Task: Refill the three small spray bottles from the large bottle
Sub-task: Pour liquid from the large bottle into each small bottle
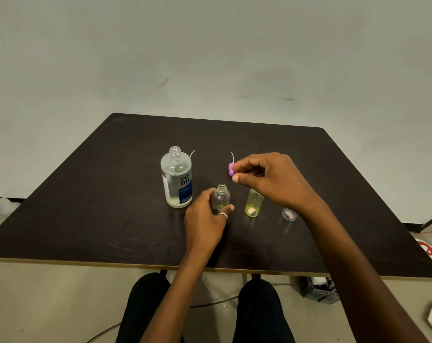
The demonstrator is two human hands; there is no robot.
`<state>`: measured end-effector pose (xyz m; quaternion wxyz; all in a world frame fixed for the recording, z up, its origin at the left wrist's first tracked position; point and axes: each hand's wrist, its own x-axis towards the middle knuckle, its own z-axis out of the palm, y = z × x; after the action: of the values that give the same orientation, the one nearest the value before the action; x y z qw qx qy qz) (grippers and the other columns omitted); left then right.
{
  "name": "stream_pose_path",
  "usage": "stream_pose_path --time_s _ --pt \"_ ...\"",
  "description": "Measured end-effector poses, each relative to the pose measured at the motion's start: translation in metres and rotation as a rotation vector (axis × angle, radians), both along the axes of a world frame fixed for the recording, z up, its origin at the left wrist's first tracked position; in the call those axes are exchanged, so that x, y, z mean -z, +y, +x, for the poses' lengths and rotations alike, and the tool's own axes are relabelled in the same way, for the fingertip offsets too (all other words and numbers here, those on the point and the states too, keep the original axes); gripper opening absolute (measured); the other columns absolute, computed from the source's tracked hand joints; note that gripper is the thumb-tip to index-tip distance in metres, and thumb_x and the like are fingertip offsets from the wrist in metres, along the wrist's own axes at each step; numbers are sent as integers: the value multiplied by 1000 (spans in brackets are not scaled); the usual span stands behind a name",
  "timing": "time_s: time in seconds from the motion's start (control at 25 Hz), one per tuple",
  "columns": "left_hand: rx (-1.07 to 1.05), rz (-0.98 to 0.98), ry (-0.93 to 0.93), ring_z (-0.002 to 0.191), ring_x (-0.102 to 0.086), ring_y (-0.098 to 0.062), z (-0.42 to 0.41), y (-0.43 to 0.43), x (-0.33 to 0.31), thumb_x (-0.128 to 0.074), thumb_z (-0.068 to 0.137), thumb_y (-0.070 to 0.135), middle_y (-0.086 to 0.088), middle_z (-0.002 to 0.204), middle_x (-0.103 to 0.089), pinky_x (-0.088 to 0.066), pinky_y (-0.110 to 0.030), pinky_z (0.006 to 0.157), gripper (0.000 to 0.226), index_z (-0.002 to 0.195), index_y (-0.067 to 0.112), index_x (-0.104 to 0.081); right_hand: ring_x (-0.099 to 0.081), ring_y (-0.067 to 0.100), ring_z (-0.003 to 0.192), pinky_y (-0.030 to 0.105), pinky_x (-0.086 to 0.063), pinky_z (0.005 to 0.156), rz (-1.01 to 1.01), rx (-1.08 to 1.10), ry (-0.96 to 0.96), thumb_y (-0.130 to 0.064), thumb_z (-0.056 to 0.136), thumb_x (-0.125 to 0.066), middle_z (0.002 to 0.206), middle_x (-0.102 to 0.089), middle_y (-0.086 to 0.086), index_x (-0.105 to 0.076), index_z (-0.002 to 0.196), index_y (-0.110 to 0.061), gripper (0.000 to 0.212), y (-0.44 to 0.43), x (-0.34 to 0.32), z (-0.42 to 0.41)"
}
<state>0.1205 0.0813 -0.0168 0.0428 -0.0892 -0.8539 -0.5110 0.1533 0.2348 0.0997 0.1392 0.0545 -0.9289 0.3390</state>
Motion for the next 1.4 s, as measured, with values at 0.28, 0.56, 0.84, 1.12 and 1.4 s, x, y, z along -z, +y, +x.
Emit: stream_pose_path --time_s 0.28,0.56,0.84,1.12,1.4 --pt "-123 168 -7 92 -66 3 24 -55 -17 -85 74 32 19 100 -67 -53 -20 80 49 117 36 -62 -62 -6 99 2 -46 77 -151 116 -28 -35 87 -70 115 -67 -11 -64 123 -21 39 -38 20 -15" --pt "-395 155 17 91 -61 -2 11 -132 -32 -83 76 31 5 112 -69 -42 -10 69 58 128 24 -60 -35 9 138 32 -38 110 -371 80 -181 -47 78 -75 154 -36 -2 -26 150 -21 91 -96 75 -41" --pt "-389 138 27 99 -60 -5 -4 -147 -26 -82 77 28 -3 123 -68 -41 -9 70 59 132 19 -60 -35 0 133 24 -38 107 -442 88 -67 -47 68 -84 152 -35 -11 -17 150 -28 107 -122 94 -55" --pt "-327 147 41 99 -61 -1 -4 -146 -24 -83 77 27 4 121 -69 -41 -7 74 60 133 25 -60 -39 1 130 11 -35 97 -421 121 17 -48 65 -85 148 -40 -12 -23 146 -31 103 -130 98 -65" --pt "-298 148 60 100 -60 -1 -6 -140 -25 -83 77 28 7 119 -67 -42 -7 76 59 131 25 -61 -51 9 122 27 -50 97 -350 164 30 -52 64 -83 138 -50 -9 -28 139 -30 96 -131 98 -73"
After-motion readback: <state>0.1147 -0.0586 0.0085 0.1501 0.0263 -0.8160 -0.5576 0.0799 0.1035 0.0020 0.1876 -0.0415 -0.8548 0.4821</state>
